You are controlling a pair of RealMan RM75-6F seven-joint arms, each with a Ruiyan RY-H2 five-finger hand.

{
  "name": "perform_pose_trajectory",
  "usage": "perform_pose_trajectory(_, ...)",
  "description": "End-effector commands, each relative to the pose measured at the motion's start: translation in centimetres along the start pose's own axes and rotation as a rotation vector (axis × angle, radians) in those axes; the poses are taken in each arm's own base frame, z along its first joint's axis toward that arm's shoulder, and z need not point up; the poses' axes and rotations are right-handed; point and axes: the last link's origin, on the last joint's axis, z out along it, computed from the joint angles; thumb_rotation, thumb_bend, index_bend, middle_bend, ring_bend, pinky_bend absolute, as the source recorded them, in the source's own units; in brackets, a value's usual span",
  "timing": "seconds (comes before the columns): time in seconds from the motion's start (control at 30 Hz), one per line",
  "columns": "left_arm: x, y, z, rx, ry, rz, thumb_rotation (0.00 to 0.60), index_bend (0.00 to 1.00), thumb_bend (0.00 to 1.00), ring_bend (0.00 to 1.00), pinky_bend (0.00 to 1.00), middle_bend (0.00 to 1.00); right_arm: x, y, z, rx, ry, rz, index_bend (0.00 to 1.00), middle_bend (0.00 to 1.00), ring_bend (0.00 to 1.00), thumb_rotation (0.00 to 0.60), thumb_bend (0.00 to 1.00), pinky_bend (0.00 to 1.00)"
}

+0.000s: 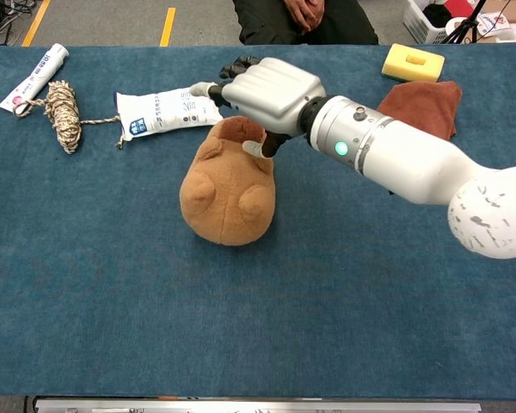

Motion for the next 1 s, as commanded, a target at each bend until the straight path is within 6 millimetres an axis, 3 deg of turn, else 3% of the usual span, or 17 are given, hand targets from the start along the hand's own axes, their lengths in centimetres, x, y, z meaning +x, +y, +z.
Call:
perform_pose_trajectory(0.03,0.0,-0.1,0.1,0.0,0.003,0.0,0.6,0.25,0.17,0.09,0.14,0.2,0.6,1.7,-1.9,-0.039,0.029,-0.016,0.0,0.22,0.06,0.6,0.31,0.0)
perform_pose_trajectory(0.17,0.1,-0.6,0.4,-0.003,0.02,0.031,0.6,0.25,0.17,0.09,0.14,0.21,1.1,4.6,-5.4,-0.116,0.051,-0.026,0.01,0.23,0.06,0.6,0.31,0.0)
perform_pose_trajectory(0.33,-0.4,-1.1,1.0,0.003,0.012,0.06,0.6,0.25,0.17,0.09,0.14,0.21,1.2,9.0,-11.7,-0.263,0.075,-0.07,0.06,0.26,0.09,0.6,0.32,0.02)
perform_pose_trajectory(0.57,-1.1,-0.9,1.8,-0.005,-0.031,0.107,0.6,0.26,0.17,0.09,0.14,0.21,0.5,13.0,-20.1,-0.497,0.094,-0.028,0.18,0.3,0.12,0.6,0.35,0.1)
perform_pose_trajectory(0.77,-1.5,-0.4,2.5,-0.032,-0.025,0.119,0.6,0.26,0.17,0.09,0.14,0.21,-0.7,15.2,-26.2,-0.657,0.109,-0.015,0.24,0.31,0.13,0.6,0.35,0.14)
perform_pose_trajectory(1.0,-1.9,0.3,2.7,-0.044,-0.032,0.129,0.6,0.25,0.17,0.09,0.14,0.21,-2.1,16.3,-30.1,-0.752,0.113,0.006,0.24,0.32,0.13,0.6,0.35,0.14)
